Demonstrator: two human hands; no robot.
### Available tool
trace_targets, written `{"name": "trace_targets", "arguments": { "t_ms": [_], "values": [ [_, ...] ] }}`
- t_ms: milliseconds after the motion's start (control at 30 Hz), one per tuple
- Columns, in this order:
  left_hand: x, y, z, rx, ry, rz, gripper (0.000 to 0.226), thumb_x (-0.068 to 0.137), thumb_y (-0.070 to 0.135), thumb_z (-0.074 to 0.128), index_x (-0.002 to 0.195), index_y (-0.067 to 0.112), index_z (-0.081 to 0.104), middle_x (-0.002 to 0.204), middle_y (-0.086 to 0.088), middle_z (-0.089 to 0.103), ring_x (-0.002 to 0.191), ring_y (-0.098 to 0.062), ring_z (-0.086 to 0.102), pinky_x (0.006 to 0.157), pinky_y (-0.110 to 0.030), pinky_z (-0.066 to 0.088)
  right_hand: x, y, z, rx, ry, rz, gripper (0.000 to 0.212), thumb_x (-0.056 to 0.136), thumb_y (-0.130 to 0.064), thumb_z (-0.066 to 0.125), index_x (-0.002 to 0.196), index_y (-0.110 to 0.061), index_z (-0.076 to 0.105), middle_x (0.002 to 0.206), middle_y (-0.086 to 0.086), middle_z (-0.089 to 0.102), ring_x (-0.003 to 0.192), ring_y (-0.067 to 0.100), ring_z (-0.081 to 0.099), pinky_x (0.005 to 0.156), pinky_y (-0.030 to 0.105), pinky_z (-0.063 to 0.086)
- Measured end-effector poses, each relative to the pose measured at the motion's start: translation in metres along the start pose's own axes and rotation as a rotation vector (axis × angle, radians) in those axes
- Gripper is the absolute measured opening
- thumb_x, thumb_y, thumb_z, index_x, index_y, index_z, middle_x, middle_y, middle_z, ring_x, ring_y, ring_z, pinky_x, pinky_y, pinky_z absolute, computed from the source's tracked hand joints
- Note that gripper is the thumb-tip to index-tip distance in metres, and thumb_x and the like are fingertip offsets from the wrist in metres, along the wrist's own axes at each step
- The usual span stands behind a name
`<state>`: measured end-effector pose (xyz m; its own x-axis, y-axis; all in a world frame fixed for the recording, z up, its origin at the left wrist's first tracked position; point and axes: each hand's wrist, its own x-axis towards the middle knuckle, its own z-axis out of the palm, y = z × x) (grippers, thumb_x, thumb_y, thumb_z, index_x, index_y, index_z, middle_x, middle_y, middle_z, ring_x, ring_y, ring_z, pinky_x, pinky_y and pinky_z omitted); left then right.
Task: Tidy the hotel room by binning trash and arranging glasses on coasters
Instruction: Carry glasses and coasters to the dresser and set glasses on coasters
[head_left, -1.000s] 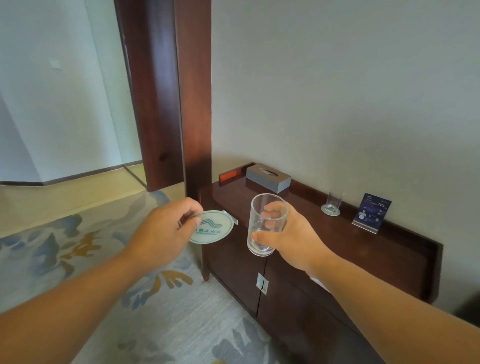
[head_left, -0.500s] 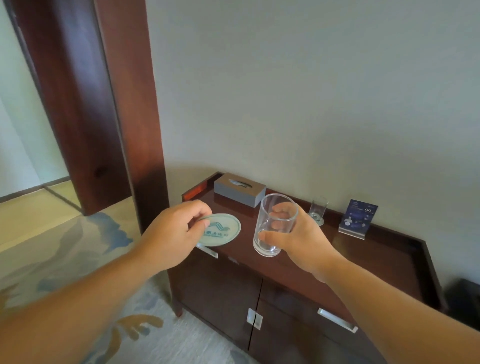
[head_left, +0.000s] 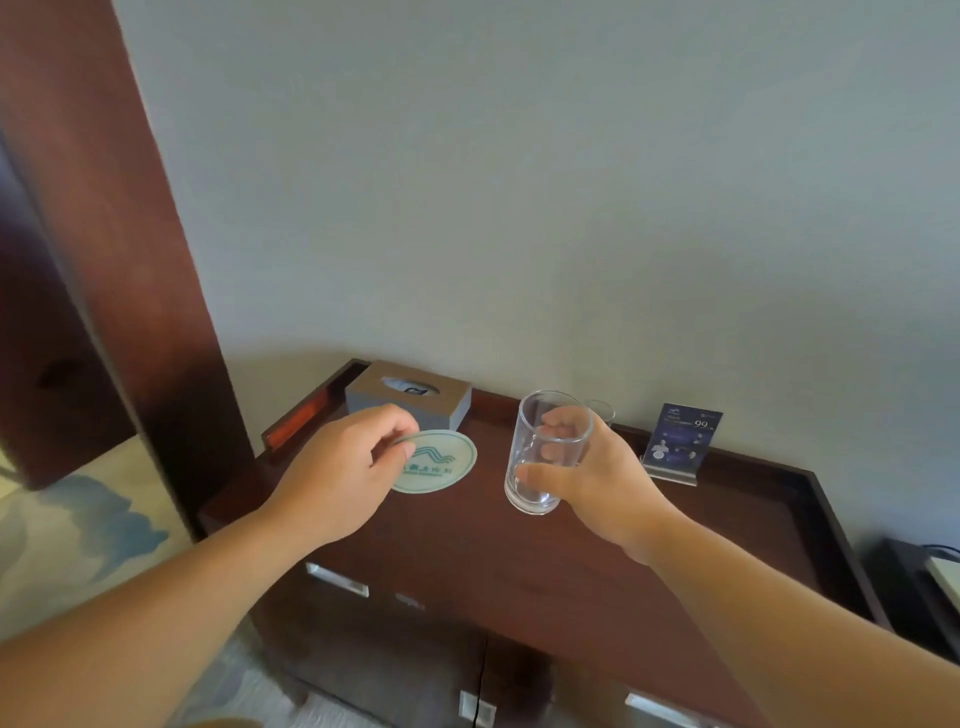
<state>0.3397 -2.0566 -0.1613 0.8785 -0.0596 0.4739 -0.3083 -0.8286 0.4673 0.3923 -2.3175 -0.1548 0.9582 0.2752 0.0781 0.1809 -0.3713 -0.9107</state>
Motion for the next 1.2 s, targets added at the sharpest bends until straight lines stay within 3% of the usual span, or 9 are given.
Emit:
{"name": "trace_targets", "arguments": {
  "t_ms": [167,400,533,633,833,1067,1200],
  "values": [
    [0.057,-0.015,0.036,-0.048,-0.038,0.004,0.013,0.091,0.024,0.058,0.086,0.035,0.055,0.087,0.026,0.060,0.075,0.001,0.058,0.056,-0.027,0.049,0.055,0.019,-0.030,0.015,0.044,0.019,0.054,0.065,-0.029,0.083,0.108,-0.041,0.053,0.101,-0.021,0.064,0.088,-0.010,0.061,0.075,0.020,0.046],
    [0.113,-0.037,0.088,-0.094,-0.130,0.033,0.011,0.092,0.025,0.056,0.086,0.035,0.055,0.090,0.026,0.059,0.074,0.003,0.057,0.054,-0.014,0.041,0.102,0.056,-0.046,0.002,0.073,0.085,0.056,0.067,-0.024,0.083,0.111,-0.039,0.053,0.104,-0.020,0.064,0.088,-0.011,0.061,0.072,0.016,0.044],
    [0.141,-0.059,0.118,-0.139,-0.201,0.034,0.011,0.092,0.024,0.057,0.086,0.034,0.055,0.087,0.021,0.061,0.076,-0.003,0.059,0.056,-0.022,0.046,0.120,0.085,-0.039,0.012,0.091,0.177,0.058,0.066,-0.026,0.084,0.113,-0.037,0.052,0.106,-0.018,0.063,0.087,-0.011,0.061,0.069,0.010,0.045],
    [0.162,-0.079,0.142,-0.174,-0.249,0.041,0.010,0.091,0.023,0.057,0.086,0.032,0.055,0.085,0.019,0.060,0.076,-0.006,0.057,0.060,-0.032,0.049,0.129,0.105,-0.029,0.002,0.130,0.247,0.061,0.062,-0.033,0.082,0.114,-0.041,0.052,0.105,-0.020,0.064,0.090,-0.007,0.062,0.076,0.017,0.047],
    [0.197,-0.112,0.186,-0.229,-0.356,0.077,0.012,0.090,0.021,0.059,0.086,0.033,0.056,0.087,0.024,0.058,0.078,-0.002,0.055,0.061,-0.026,0.046,0.134,0.144,-0.001,0.009,0.164,0.365,0.061,0.055,-0.039,0.081,0.110,-0.044,0.053,0.101,-0.028,0.064,0.091,-0.006,0.063,0.075,0.015,0.046],
    [0.199,-0.138,0.224,-0.261,-0.474,0.074,0.011,0.091,0.021,0.058,0.087,0.032,0.057,0.082,0.020,0.061,0.079,0.000,0.056,0.060,-0.023,0.046,0.138,0.180,0.019,-0.007,0.173,0.438,0.062,0.054,-0.039,0.082,0.108,-0.046,0.053,0.103,-0.019,0.067,0.095,0.006,0.066,0.086,0.038,0.055],
    [0.188,-0.149,0.242,-0.267,-0.496,0.048,0.010,0.091,0.021,0.058,0.088,0.031,0.058,0.084,0.020,0.062,0.082,0.001,0.057,0.060,-0.023,0.047,0.139,0.197,0.029,-0.021,0.143,0.452,0.061,0.055,-0.039,0.081,0.109,-0.047,0.053,0.104,-0.021,0.066,0.098,0.001,0.064,0.088,0.038,0.054]
  ]
}}
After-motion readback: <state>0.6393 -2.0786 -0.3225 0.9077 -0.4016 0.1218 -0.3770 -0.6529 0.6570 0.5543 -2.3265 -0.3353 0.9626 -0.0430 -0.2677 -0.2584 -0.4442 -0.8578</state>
